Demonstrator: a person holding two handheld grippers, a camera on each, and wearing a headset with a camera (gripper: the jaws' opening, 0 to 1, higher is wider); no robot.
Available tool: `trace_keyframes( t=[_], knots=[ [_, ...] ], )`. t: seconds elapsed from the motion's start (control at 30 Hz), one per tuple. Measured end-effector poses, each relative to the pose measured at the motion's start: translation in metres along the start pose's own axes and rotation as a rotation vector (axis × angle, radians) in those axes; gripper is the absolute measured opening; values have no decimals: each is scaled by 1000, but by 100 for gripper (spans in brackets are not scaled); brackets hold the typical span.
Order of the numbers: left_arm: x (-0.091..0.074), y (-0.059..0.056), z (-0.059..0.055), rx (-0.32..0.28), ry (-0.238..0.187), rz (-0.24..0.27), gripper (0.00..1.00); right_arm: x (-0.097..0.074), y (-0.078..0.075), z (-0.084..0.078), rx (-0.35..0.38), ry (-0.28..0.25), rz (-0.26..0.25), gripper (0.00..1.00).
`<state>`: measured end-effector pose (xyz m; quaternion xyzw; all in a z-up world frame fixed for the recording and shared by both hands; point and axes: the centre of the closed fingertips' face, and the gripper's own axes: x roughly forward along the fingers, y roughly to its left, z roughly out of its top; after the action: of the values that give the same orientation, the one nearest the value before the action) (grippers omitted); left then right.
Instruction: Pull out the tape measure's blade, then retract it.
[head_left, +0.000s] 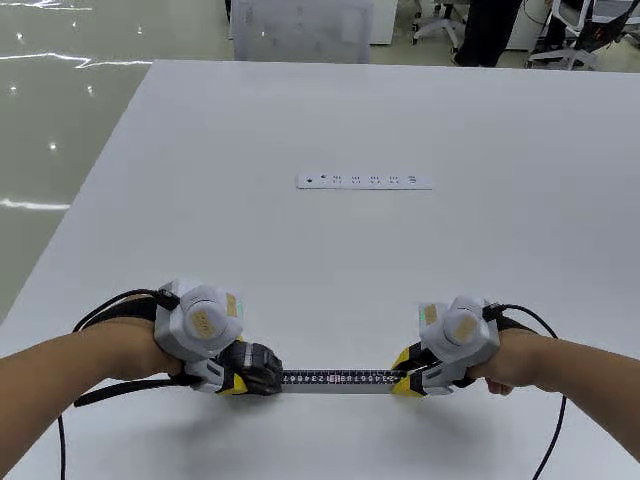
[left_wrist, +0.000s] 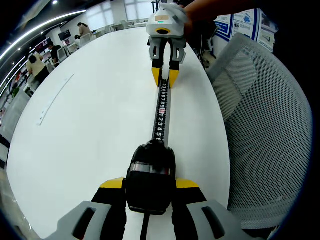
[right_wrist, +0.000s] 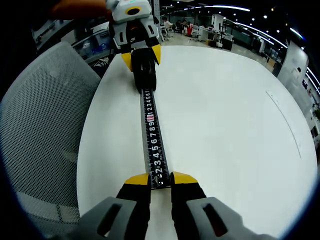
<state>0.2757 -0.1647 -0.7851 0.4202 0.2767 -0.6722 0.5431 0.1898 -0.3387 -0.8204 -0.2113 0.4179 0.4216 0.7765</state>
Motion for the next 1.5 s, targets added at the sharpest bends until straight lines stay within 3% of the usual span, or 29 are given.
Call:
trace_keyframes(
  t=[1.5],
  knots=[
    [1, 1, 0, -8, 5, -10, 31, -26, -9, -37, 21, 32, -7, 13]
  ],
)
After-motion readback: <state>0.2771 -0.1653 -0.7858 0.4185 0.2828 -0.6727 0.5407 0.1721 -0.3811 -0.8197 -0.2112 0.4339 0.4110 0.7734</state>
